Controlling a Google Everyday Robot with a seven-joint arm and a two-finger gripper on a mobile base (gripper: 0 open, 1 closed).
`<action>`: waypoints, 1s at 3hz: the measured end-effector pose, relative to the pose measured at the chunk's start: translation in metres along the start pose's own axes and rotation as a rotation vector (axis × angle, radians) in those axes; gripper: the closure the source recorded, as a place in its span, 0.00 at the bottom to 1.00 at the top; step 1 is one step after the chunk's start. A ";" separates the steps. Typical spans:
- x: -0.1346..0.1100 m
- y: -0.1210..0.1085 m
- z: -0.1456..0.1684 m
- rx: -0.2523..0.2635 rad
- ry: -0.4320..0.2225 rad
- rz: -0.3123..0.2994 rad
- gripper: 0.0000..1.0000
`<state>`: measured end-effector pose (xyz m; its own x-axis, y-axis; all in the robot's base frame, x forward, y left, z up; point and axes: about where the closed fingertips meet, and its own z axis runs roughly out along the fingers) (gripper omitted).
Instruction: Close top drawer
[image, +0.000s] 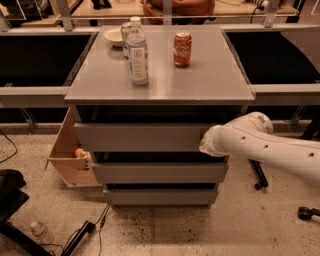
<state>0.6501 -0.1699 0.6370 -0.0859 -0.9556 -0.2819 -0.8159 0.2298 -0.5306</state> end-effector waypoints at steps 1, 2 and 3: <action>0.000 0.000 0.000 0.000 0.000 0.000 0.28; 0.000 0.000 0.000 0.000 0.000 0.000 0.00; 0.000 0.000 0.000 0.000 0.000 0.000 0.00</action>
Offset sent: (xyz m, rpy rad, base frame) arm 0.0000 0.0000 0.0000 0.0000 0.0000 0.0000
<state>0.6501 -0.1699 0.6369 -0.0858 -0.9556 -0.2819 -0.8159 0.2298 -0.5305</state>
